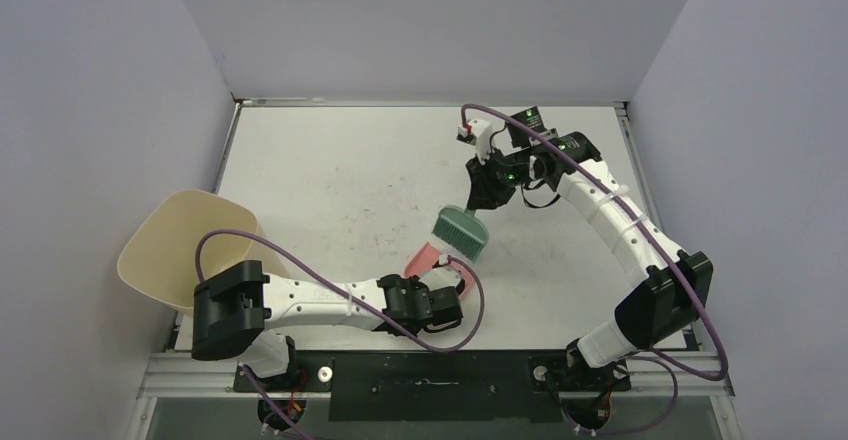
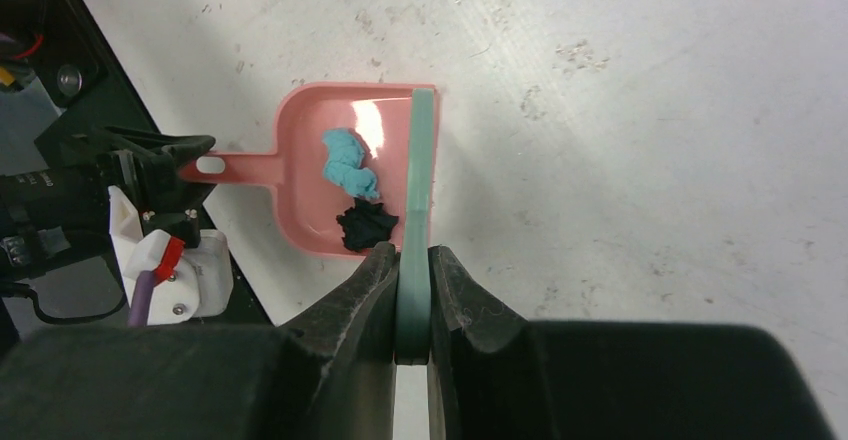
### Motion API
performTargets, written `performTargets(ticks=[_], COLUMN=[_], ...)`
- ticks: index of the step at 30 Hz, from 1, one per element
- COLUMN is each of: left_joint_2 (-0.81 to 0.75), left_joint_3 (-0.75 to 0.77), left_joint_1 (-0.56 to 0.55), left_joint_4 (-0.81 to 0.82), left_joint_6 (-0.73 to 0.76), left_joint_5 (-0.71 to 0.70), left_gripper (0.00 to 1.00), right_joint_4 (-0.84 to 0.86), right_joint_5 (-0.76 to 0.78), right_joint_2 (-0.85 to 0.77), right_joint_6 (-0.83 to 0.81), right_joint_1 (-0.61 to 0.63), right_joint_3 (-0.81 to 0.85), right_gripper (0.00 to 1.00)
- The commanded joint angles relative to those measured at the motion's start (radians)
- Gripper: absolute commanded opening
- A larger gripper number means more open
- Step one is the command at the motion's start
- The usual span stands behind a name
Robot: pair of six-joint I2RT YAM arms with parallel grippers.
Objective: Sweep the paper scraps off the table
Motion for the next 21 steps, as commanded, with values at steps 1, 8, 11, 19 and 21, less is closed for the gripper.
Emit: performTargets(ticks=[1,8,11,19,21], left_joint_2=[-0.066,-0.139,-0.165,-0.26,-0.303], left_joint_3=[-0.017,-0.036,-0.034,0.031,0.042], left_joint_1=[-0.003,-0.003,-0.003,-0.005,-0.005], left_joint_4=[0.042,0.035,0.013,-0.18,-0.216], left_joint_6=[-0.026,-0.041,-0.049,-0.107,-0.13], left_joint_5=[-0.061,-0.104,-0.118,-0.179,-0.188], left_gripper=[0.0,0.0,0.0,0.0,0.0], right_joint_4=[-0.026,0.025,0.099,0.359,0.437], right_joint_5=[-0.016,-0.063,-0.114,-0.311,-0.38], right_joint_2=[-0.034,-0.072,-0.093,-0.185,-0.202], right_joint_6=[-0.026,-0.013,0.034,0.159,0.197], right_joint_1=[-0.057,-0.237,-0.338,-0.525,-0.524], right_joint_3=[0.099,0.092,0.032,-0.223,-0.34], right_gripper=[0.05,0.05,0.05,0.05,0.05])
